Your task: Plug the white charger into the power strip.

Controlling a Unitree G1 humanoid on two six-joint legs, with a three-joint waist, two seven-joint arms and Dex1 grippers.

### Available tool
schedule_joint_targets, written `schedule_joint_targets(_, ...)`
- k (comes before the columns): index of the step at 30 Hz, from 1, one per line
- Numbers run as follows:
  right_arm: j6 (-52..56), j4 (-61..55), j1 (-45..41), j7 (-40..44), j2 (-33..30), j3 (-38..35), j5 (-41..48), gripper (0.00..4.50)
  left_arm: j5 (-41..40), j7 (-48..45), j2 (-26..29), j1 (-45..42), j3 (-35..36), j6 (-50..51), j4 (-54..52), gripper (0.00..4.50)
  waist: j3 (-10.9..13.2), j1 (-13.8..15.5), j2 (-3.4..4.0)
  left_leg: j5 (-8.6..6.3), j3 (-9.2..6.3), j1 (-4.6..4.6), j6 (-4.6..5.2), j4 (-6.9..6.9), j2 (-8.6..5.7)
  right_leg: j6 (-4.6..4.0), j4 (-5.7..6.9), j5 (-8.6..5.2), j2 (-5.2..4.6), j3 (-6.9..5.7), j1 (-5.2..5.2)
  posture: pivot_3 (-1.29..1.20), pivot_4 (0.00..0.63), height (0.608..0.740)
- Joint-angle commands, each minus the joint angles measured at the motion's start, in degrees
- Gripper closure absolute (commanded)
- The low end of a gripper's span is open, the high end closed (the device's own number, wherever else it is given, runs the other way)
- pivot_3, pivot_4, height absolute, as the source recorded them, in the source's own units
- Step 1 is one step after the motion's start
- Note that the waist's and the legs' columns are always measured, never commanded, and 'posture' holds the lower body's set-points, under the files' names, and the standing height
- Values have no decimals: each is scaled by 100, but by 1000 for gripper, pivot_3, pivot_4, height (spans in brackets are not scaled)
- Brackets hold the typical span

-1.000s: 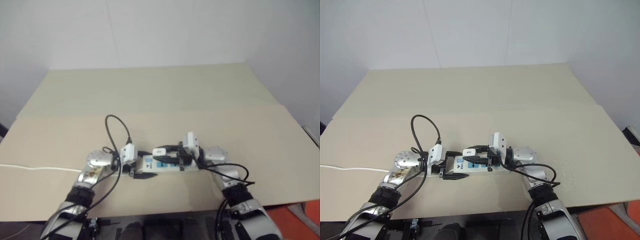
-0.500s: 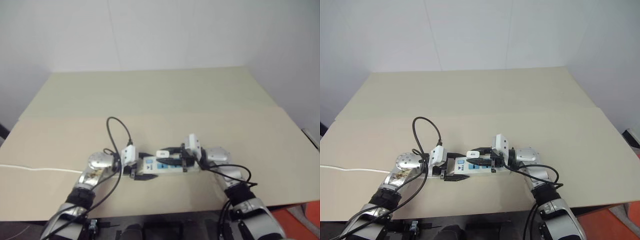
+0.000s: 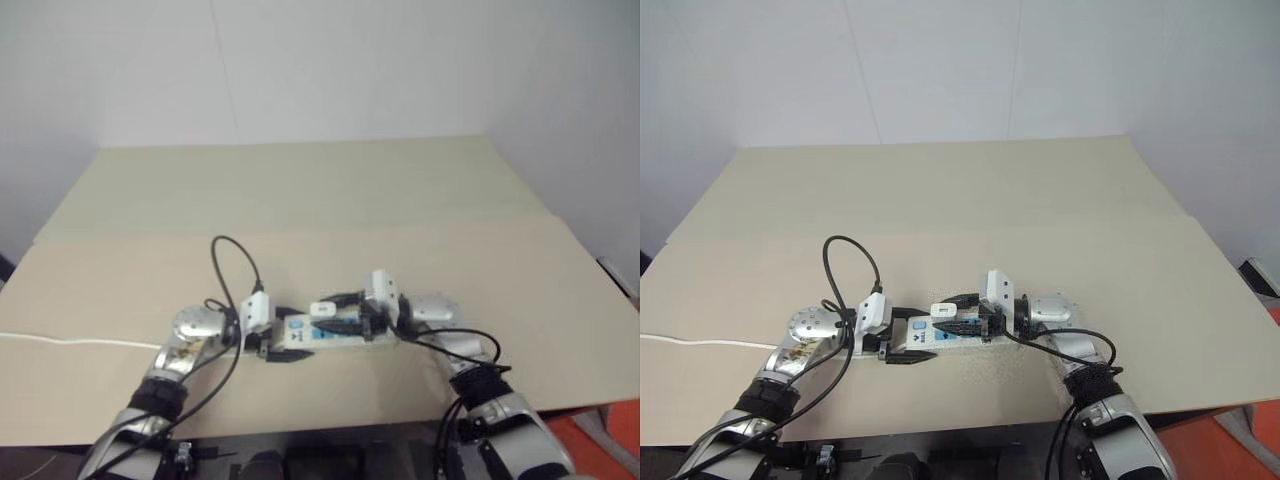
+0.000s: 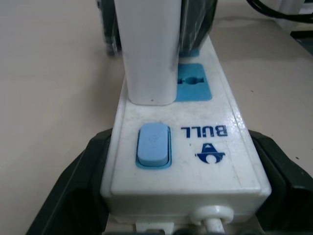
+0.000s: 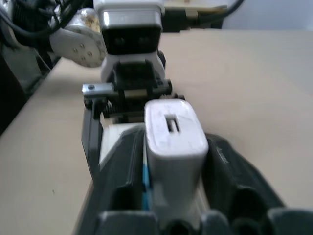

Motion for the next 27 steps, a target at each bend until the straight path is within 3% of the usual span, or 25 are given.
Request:
schedule_joint_targets(1,281,276,287,-34,-148,173,-383,1194,80,-86,111,76,-45,24,42,1163,-3,1,-5,0,0,2,0,0,1,-1,0,0,0,0,2,0,150,740)
schedule_joint_targets(5,427,106,273,133,-228,239,-379,77,76,-67,77,51,-51,39,51,1163,-4,1,-6,0,0,2,0,-2,0,-1,-2,0,-1,1,2,0,150,740)
schedule_joint_targets(6,488,52,266,163,-261,241,-371,77,70,-53,78,51,-47,73,32,1163,-4,4,-6,0,0,2,0,-4,0,-2,-2,0,0,0,1,0,150,740)
schedule_joint_targets(8,579,-28,235,173,-333,221,-365,0,24,-109,124,36,-51,265,-57,429,-4,5,-6,0,-1,2,0,-7,0,-2,-4,-1,-1,0,1,0,150,740)
schedule_joint_targets(10,635,-101,199,178,-421,193,-353,0,-125,-282,194,54,-40,522,-249,17,-3,22,-6,0,0,-2,0,-7,0,-2,-6,-1,-1,0,-1,0,150,740)
schedule_joint_targets(19,875,-624,146,145,-684,-124,-72,0,-587,-280,372,90,291,1102,-1003,17,7,146,-5,0,-1,-17,0,-6,-1,-2,-11,-1,-3,-3,-10,0,150,740)
schedule_joint_targets(27,1542,-1570,221,61,-1429,-919,413,0,-971,-183,730,77,734,1603,-1572,17,86,146,8,0,-1,-42,0,-7,-2,-2,-13,-1,-5,-4,-32,0,150,740)
